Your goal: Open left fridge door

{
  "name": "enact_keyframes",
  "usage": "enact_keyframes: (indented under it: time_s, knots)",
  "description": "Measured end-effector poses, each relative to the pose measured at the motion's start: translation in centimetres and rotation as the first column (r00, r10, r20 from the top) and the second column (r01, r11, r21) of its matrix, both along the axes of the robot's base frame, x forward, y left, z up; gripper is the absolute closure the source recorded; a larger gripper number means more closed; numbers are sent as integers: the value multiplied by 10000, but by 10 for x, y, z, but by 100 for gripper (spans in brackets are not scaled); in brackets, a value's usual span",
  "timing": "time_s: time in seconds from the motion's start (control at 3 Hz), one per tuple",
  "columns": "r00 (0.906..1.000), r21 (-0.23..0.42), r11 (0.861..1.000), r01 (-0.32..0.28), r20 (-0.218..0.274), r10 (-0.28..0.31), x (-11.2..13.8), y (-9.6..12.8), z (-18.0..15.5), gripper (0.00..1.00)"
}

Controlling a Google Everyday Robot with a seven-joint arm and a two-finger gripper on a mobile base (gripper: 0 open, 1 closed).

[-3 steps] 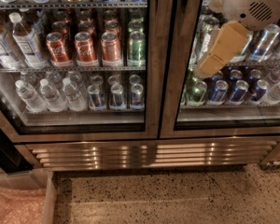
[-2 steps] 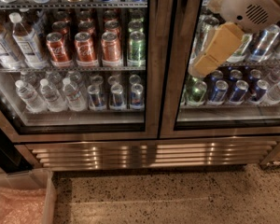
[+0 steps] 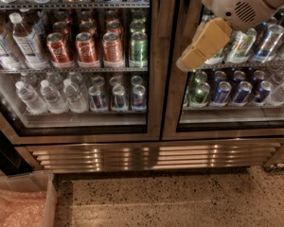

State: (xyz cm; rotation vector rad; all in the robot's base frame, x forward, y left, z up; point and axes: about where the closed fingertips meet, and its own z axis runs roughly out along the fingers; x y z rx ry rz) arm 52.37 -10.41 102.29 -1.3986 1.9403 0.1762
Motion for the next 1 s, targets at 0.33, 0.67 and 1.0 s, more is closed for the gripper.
enact_keyframes:
  time_s: [0.33,0.67,1.0]
  knots:
    - [9987,435,9979,-470,-187,479,6,26,-10,0]
    - [9938,822,9916,-1001,-401,1037,15,59,-19,0]
    - [9942,716,9926,-977,-371,1005,16,60,-19,0]
